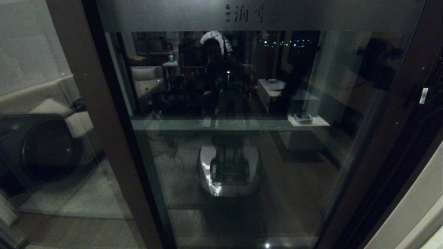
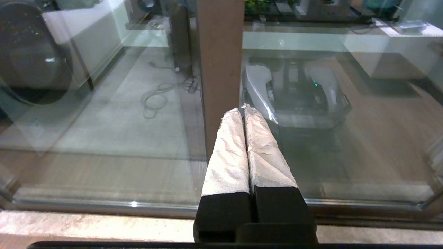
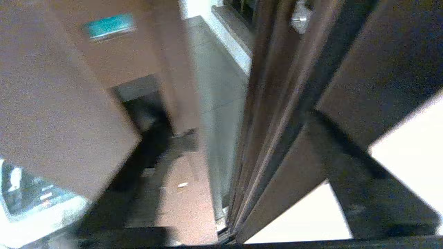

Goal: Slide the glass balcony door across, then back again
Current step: Close the slid door

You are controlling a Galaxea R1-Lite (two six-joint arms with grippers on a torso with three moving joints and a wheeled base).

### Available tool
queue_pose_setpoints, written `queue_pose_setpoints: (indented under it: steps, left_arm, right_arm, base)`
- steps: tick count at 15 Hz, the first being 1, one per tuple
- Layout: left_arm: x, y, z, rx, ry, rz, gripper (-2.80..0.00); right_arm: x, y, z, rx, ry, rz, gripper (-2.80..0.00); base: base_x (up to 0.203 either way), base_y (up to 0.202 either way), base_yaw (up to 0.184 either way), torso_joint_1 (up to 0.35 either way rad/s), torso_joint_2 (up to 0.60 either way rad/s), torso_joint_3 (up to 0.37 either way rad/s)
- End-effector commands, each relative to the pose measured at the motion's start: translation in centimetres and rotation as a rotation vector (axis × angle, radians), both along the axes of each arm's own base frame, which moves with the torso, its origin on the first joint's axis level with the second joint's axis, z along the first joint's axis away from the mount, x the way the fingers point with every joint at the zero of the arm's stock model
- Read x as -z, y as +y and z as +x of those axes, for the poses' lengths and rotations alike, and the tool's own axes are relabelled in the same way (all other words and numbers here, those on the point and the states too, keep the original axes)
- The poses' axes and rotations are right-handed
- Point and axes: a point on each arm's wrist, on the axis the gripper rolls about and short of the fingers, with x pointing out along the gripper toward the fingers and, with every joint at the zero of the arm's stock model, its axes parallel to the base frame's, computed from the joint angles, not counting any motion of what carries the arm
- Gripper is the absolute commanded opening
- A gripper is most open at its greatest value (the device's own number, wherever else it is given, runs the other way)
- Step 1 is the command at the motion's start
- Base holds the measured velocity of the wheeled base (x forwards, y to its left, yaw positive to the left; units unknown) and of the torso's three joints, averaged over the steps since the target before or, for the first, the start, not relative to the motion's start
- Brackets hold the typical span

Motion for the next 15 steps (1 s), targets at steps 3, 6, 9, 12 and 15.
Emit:
queue_pose_setpoints:
  steps: [3, 6, 9, 12, 15]
  left_arm:
    - [0.0, 0.0, 0.0, -0.001, 0.0, 0.0, -2.8]
    - [0.0, 0.0, 0.0, -0.001, 0.0, 0.0, -2.8]
    - [0.0, 0.0, 0.0, -0.001, 0.0, 0.0, -2.8]
    - [0.0, 0.0, 0.0, -0.001, 0.0, 0.0, -2.8]
    - [0.0, 0.0, 0.0, -0.001, 0.0, 0.0, -2.8]
  right_arm:
    - [0.1, -0.4, -0.1, 0.01, 0.003, 0.003, -2.8]
    - [-0.1, -0.5, -0.3, 0.013, -0.001, 0.001, -2.8]
    - [-0.3, -0.6, -0.5, 0.019, -0.006, -0.002, -2.8]
    - [-0.5, -1.0, -1.0, 0.034, -0.01, -0.002, -2.8]
    - [-1.3, -0.8, -2.1, 0.037, -0.024, -0.005, -2.8]
  base:
    - [0.0, 0.0, 0.0, 0.0, 0.0, 0.0]
    - [0.0, 0.0, 0.0, 0.0, 0.0, 0.0]
    - [0.0, 0.0, 0.0, 0.0, 0.0, 0.0]
    - [0.0, 0.0, 0.0, 0.0, 0.0, 0.0]
    - [0.0, 0.0, 0.0, 0.0, 0.0, 0.0]
